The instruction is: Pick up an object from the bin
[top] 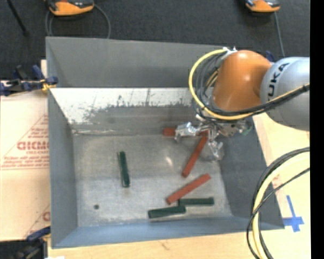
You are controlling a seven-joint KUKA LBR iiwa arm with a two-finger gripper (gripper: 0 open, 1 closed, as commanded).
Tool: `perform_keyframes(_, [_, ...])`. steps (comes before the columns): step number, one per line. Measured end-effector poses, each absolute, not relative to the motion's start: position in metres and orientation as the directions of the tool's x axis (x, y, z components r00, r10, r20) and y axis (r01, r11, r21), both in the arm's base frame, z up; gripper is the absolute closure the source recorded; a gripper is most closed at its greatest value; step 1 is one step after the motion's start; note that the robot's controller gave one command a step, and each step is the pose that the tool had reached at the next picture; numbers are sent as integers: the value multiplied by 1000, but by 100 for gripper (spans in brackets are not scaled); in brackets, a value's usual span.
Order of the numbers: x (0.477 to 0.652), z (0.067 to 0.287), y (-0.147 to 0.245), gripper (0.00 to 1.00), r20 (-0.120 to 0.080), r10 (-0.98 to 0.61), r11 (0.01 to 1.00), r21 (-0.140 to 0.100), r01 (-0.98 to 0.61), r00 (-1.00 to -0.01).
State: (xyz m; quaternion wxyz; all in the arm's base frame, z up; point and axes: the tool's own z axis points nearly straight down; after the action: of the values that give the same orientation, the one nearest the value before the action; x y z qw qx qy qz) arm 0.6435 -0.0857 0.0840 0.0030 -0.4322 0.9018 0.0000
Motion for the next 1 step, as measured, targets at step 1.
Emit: perform_keyframes(1, [643,84,-86,100,-5,-779,627,-2,-779,-627])
